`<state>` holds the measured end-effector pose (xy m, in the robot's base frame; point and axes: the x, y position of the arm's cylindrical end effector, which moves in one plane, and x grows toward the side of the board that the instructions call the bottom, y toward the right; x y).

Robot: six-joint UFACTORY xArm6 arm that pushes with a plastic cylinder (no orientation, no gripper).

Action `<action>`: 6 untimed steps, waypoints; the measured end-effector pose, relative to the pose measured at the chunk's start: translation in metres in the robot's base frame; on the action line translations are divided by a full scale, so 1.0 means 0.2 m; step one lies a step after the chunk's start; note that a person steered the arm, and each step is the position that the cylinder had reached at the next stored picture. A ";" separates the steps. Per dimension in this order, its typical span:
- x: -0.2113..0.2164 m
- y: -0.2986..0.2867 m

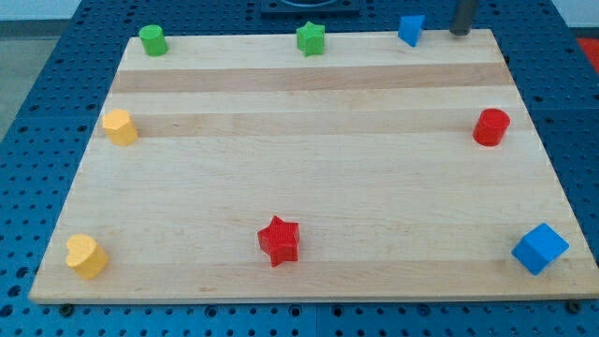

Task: Push the blue triangle into the green star

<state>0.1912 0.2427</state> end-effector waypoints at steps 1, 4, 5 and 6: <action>0.00 -0.18; 0.10 -1.09; 0.14 -1.10; 0.18 -1.09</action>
